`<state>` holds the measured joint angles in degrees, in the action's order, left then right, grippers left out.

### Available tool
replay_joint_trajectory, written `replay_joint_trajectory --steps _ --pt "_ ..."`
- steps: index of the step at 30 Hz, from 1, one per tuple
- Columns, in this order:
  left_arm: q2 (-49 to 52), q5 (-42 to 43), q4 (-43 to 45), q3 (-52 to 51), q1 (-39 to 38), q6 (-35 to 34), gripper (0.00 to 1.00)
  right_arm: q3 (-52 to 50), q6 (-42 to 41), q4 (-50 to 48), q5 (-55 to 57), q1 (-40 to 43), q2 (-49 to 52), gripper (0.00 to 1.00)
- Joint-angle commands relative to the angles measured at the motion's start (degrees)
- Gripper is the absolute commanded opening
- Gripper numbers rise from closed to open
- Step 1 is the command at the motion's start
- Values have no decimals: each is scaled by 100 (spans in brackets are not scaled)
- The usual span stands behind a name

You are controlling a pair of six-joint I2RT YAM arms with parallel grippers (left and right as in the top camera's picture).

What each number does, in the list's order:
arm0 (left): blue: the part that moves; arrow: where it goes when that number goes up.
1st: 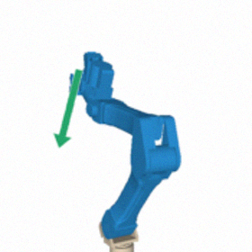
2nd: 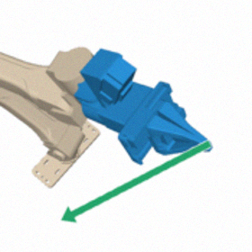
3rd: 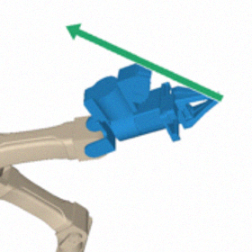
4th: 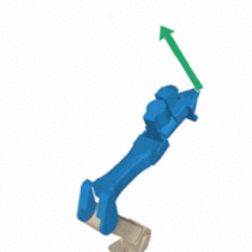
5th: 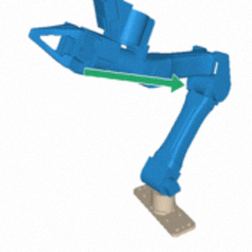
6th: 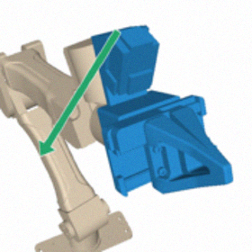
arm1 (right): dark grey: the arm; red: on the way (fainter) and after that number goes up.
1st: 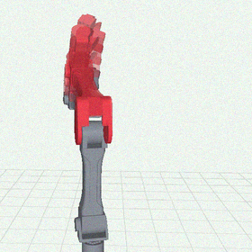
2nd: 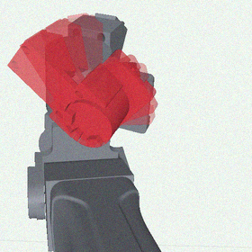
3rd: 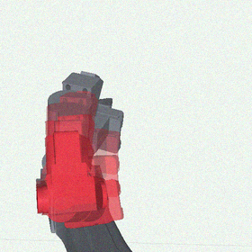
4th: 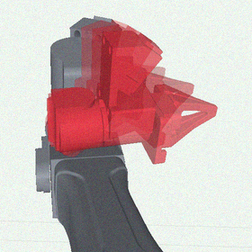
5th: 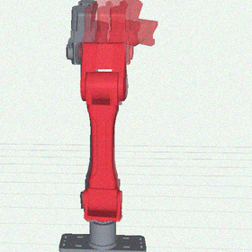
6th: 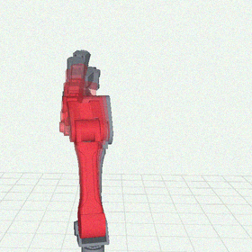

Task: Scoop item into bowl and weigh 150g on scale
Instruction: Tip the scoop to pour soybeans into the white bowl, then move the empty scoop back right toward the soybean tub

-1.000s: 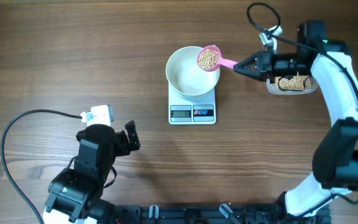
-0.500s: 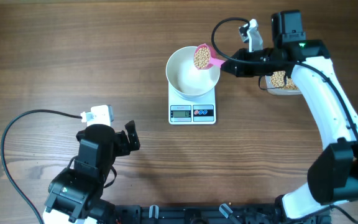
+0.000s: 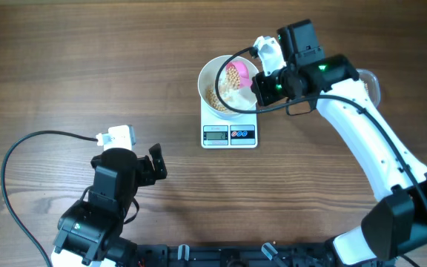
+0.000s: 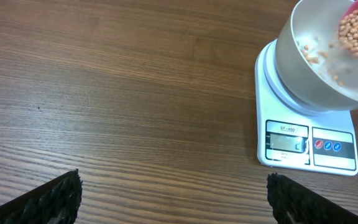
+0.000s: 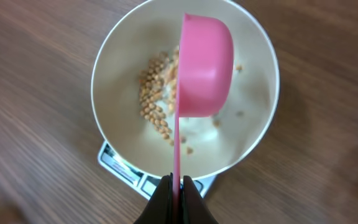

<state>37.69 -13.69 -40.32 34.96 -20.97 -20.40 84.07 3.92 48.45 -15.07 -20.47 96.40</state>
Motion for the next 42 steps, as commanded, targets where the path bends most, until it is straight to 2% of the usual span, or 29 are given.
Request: replay_joint_trajectory --steps 1,14,25,28,30,33,35,37,42 --pt "-13 -72 15 -37 37 63 100 144 319 -35 743 -225 -179 4" --pt "-13 -72 15 -37 37 66 100 144 1130 -26 3429 -1460 -179 4" --pt "-13 -72 15 -37 37 66 100 144 968 -175 3641 -1762 -256 4" --pt "-13 -72 15 -37 37 63 100 144 581 -190 2785 -1692 -284 5" --pt "-13 -72 15 -37 37 63 100 155 166 -199 1838 -1449 -446 4" --pt "-13 -72 15 -37 37 63 100 155 11 -155 579 -667 -855 4" --pt "-13 -72 15 -37 37 63 100 155 -87 -105 -50 63 -1106 4" --pt "-13 -72 15 -37 37 66 100 155 262 166 -645 1005 -1276 4" --pt "-13 -72 15 -37 37 63 100 153 514 855 -42 2750 -1250 4"
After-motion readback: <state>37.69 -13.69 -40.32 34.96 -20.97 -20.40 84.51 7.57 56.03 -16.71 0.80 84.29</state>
